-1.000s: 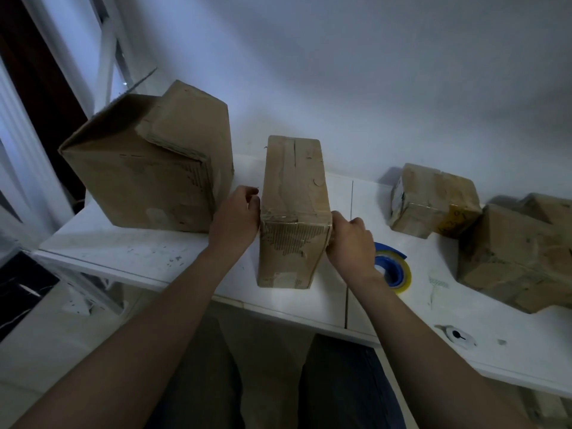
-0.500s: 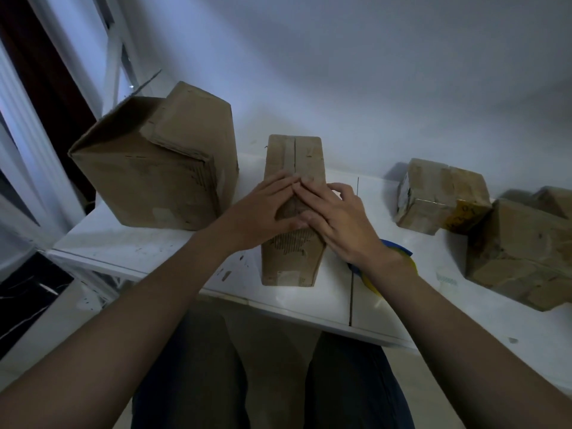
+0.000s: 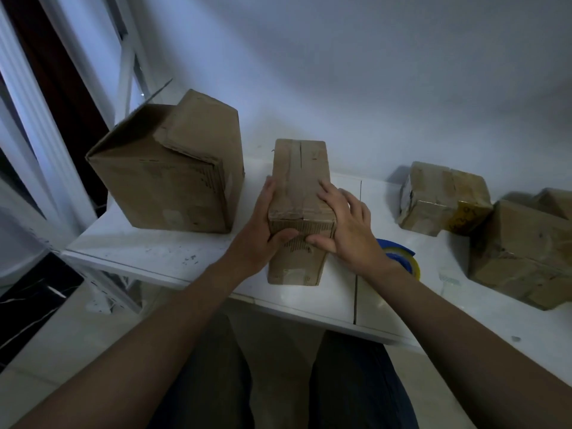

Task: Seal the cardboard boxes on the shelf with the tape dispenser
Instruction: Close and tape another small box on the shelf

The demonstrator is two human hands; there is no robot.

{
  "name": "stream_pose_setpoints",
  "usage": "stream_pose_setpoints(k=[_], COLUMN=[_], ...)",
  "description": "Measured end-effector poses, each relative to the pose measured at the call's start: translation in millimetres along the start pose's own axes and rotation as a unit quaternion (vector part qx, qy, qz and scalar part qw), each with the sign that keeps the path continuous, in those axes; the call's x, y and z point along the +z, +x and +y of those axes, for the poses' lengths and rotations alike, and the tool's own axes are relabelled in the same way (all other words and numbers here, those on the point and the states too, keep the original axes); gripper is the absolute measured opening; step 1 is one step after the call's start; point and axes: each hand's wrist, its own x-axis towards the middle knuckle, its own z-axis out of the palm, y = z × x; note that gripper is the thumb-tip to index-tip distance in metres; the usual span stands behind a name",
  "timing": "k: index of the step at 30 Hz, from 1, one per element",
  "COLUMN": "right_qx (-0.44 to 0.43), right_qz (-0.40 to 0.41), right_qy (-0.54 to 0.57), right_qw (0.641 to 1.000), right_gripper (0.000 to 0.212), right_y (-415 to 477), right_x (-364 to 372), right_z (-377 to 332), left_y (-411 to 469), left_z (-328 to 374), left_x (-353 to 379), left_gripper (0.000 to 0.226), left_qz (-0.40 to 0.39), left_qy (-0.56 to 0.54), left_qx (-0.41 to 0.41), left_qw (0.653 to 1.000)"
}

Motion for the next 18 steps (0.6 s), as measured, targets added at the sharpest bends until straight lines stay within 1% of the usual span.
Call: stream_pose_setpoints(k=[2, 5, 7, 8, 9, 10, 12, 13, 14, 16, 18], right_qx=[0.017, 0.037, 0.017, -0.005, -0.034, -0.057, -0.078, -0.081, -0.084, -0.081, -0.068], right_qz=[0.001, -0.022, -0.04, -0.055, -0.074, -0.089, -0.093, -0.089, -0.089, -0.099, -0.094], right_qy=[-0.008, -0.032, -0.053, -0.056, -0.05, -0.038, -0.013, -0.01, -0.012, -0.015, -0.026], right_qw=[1.0, 0.999, 0.998, 0.997, 0.995, 0.994, 0.992, 0.993, 0.992, 0.992, 0.993], right_gripper=[0.09, 0.092, 0.089, 0.087, 0.084, 0.08, 0.068, 0.064, 0.064, 0.07, 0.07], right_y=[-5, -6, -4, -3, -1, 2, 8, 11, 12, 14, 14], right_x=[2, 0, -2, -4, -8, -12, -18, -20, -21, -21, -25], right_z=[-3, -12, -22, -27, -31, -35, -41, -41, -40, -34, -28], left_y=[-6, -7, -9, -12, -18, -24, -30, -28, -24, -11, -1], left_z=[8, 14, 15, 16, 19, 22, 32, 38, 43, 53, 60], left_x=[-1, -15, -34, -42, -49, -54, -58, -56, -52, -37, -21], left_gripper=[0.104, 0.097, 0.09, 0.082, 0.074, 0.069, 0.06, 0.056, 0.056, 0.064, 0.072], left_qz=[-0.019, -0.048, -0.053, -0.039, -0.006, 0.045, 0.145, 0.159, 0.142, 0.074, 0.036], left_qy=[-0.003, 0.044, 0.062, 0.051, 0.038, 0.039, 0.102, 0.154, 0.212, 0.32, 0.385], left_qx=[-0.034, -0.061, -0.065, -0.069, -0.066, -0.057, -0.02, 0.003, 0.012, -0.009, -0.032], left_qw=[0.999, 0.996, 0.995, 0.996, 0.997, 0.997, 0.984, 0.975, 0.967, 0.945, 0.922])
